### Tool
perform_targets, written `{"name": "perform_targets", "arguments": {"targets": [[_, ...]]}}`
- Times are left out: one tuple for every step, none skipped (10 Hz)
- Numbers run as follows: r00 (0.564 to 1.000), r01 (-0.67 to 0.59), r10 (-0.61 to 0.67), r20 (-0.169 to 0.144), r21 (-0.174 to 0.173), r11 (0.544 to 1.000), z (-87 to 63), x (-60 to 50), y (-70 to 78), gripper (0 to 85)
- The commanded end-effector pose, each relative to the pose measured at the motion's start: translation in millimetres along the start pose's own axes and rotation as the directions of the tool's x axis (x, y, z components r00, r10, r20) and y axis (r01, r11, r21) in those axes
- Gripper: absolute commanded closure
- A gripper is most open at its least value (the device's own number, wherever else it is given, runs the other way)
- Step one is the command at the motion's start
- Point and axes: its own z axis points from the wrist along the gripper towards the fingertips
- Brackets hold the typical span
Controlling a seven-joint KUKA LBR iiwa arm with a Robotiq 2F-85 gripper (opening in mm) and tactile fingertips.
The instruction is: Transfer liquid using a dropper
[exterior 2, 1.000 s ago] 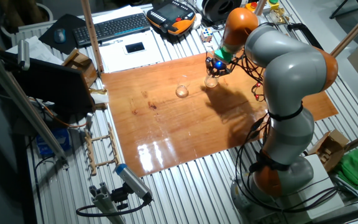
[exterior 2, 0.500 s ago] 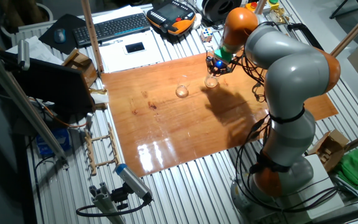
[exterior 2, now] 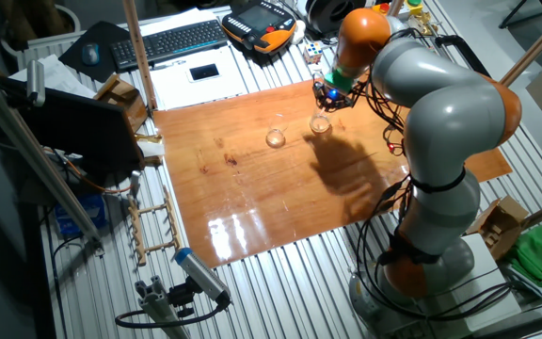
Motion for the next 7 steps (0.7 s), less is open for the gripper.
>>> {"name": "perform_targets", "arguments": {"targets": [[1.000, 0.002, -0.002, 0.005, 0.003, 1.000, -3.8, -0.8, 1.2, 67.0], [1.000, 0.007, -0.007, 0.008, 0.007, 1.000, -10.3, -2.0, 3.1, 67.3], [1.000, 0.009, -0.009, 0.011, 0.011, 1.000, -14.2, -2.9, 4.6, 67.3], [1.000, 0.011, -0.011, 0.014, 0.014, 1.000, -17.1, -3.1, 5.7, 67.0], [1.000, 0.013, -0.013, 0.018, 0.016, 1.000, -20.3, -2.8, 6.6, 67.0], [1.000, 0.015, -0.015, 0.019, 0.017, 1.000, -23.6, -2.1, 7.4, 67.0], [1.000, 0.015, -0.016, 0.023, 0.019, 1.000, -27.2, -0.7, 8.5, 67.0]]}}
